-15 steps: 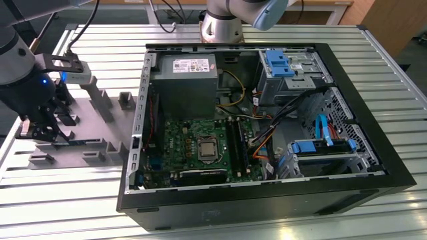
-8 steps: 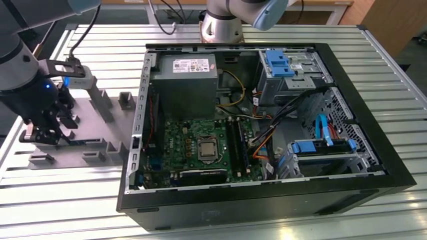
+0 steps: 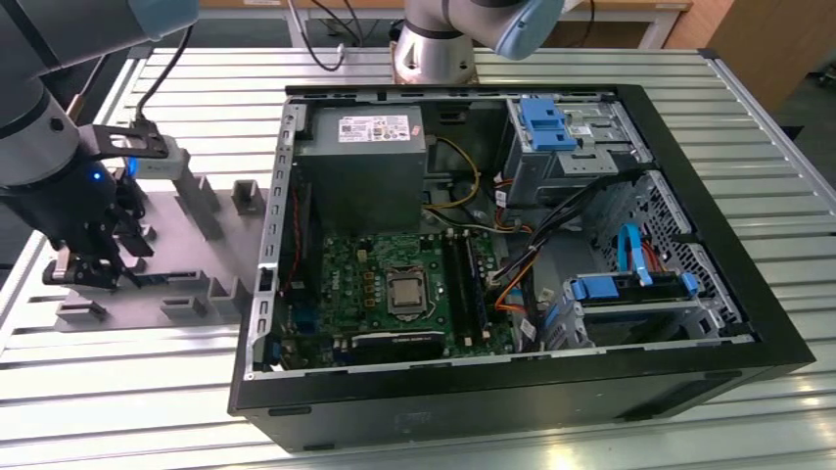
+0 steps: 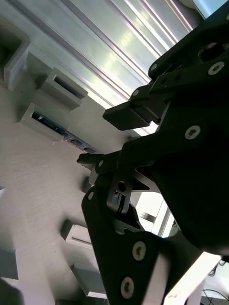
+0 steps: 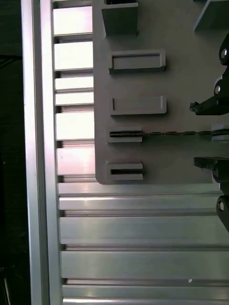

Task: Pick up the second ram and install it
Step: 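Pick up the second ram and move it above second insertion slot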

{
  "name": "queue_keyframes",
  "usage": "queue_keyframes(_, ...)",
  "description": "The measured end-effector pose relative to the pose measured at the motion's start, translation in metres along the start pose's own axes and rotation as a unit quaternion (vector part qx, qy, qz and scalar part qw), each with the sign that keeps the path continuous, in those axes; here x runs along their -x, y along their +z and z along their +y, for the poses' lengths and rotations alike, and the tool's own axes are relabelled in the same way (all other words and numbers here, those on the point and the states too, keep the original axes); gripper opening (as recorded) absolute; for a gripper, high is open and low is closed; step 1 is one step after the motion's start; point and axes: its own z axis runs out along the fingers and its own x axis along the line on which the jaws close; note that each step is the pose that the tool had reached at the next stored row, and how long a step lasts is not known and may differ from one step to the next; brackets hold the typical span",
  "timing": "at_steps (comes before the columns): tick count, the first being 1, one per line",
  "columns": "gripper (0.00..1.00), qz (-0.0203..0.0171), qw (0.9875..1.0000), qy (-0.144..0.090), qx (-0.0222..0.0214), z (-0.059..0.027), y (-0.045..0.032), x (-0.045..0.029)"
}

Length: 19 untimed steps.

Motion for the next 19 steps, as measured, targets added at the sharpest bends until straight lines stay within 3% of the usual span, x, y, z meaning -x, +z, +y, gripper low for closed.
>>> queue_keyframes(8, 0.47, 0.0000, 1.0000, 0.000, -0.0006, 0.0043, 0.0131, -0.0003)
queue_keyframes(11, 0.46, 0.0000, 1.0000, 0.000, -0.0006, 0.0049, 0.0159, -0.0003)
queue_keyframes(12, 0.39, -0.0001, 1.0000, 0.000, -0.0006, 0.0051, 0.0165, -0.0002)
queue_keyframes(19, 0.39, -0.0015, 1.0000, 0.000, -0.0005, 0.0074, 0.0207, 0.0033)
